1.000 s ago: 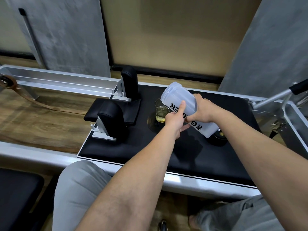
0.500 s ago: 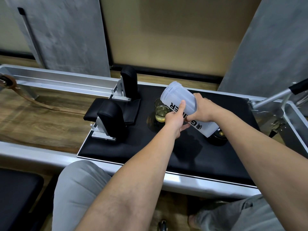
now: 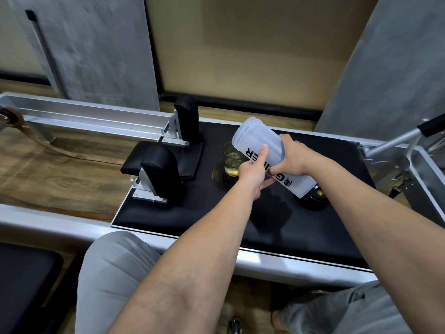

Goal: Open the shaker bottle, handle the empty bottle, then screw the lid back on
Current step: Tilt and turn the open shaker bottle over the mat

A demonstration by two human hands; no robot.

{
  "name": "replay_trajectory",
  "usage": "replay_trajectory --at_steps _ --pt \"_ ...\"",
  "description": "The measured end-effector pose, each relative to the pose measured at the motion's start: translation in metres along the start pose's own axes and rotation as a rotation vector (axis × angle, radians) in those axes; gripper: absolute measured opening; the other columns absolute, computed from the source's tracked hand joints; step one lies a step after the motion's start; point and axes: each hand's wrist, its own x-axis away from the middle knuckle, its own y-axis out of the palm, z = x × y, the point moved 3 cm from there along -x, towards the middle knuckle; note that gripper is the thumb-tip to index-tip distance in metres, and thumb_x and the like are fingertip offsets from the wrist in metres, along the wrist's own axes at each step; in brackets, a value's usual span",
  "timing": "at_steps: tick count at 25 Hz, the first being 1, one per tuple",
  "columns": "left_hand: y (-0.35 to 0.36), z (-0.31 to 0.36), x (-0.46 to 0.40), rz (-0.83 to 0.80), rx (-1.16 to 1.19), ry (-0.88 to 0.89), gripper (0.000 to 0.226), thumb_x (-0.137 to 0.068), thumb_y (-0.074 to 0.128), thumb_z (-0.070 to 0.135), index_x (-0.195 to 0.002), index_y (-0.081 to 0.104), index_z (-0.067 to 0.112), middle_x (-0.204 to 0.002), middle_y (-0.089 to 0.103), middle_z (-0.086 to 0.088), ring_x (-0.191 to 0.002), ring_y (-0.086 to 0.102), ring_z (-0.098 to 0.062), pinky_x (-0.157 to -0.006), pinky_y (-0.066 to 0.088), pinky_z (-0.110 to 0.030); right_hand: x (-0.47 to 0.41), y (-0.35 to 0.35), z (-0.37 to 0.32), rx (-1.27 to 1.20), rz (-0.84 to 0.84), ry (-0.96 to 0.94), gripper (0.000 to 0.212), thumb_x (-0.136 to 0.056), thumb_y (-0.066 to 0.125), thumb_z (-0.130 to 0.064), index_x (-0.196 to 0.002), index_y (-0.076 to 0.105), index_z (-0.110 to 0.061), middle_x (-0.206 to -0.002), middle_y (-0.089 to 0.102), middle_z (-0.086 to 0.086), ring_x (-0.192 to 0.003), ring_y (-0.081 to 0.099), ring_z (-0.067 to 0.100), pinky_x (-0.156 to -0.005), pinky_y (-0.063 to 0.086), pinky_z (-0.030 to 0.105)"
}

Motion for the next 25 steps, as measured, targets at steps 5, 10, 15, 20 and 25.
replay_trajectory --at_steps 5,10,15,20,25 --pt "-0.0004 0.0005 0.0011 -0.001 0.005 -0.003 0.059 -0.09 0.068 0.061 -0.122 0.067 0.011 -0.117 0.078 -0.007 -0.094 0.077 -0.021 -0.077 0.066 -0.036 0.0007 0.0001 -0.0008 0.003 0.0 0.001 0.104 -0.055 0.085 -0.051 -0.14 0.032 -0.026 -0.11 0.055 0.009 -0.093 0.062 0.033 -0.082 0.058 0.051" --pt "0.0003 0.0004 0.0004 0.0 0.007 -0.002 0.056 -0.091 0.068 0.06 -0.119 0.067 0.012 -0.114 0.078 -0.006 -0.094 0.077 -0.021 -0.083 0.066 -0.04 0.0002 -0.0009 -0.001 0.012 0.001 0.004 0.103 -0.057 0.086 -0.05 -0.141 0.032 -0.025 -0.111 0.055 0.01 -0.095 0.062 0.033 -0.083 0.058 0.051" --pt "0.0009 0.001 0.0012 0.0 0.008 -0.007 0.056 -0.091 0.068 0.06 -0.119 0.067 0.012 -0.112 0.078 -0.005 -0.092 0.077 -0.02 -0.084 0.066 -0.04 0.0005 -0.0021 -0.0007 0.015 -0.005 0.0 0.102 -0.058 0.086 -0.049 -0.141 0.032 -0.024 -0.111 0.055 0.01 -0.094 0.062 0.033 -0.082 0.058 0.051" --pt "0.0016 0.0031 0.0027 0.0 0.022 -0.01 0.057 -0.09 0.069 0.061 -0.119 0.068 0.012 -0.113 0.079 -0.006 -0.093 0.078 -0.02 -0.071 0.067 -0.034 0.0003 -0.0043 0.0 0.008 0.0 -0.005 0.101 -0.058 0.086 -0.048 -0.141 0.032 -0.024 -0.112 0.055 0.01 -0.095 0.062 0.033 -0.083 0.057 0.05" --pt "0.0021 0.0045 0.0027 0.003 0.028 -0.018 0.056 -0.089 0.07 0.061 -0.117 0.067 0.012 -0.113 0.079 -0.006 -0.095 0.077 -0.021 -0.066 0.066 -0.032 -0.0002 -0.005 -0.0009 0.012 0.0 -0.006 0.097 -0.059 0.086 -0.048 -0.137 0.035 -0.023 -0.112 0.055 0.01 -0.095 0.062 0.033 -0.083 0.057 0.05"
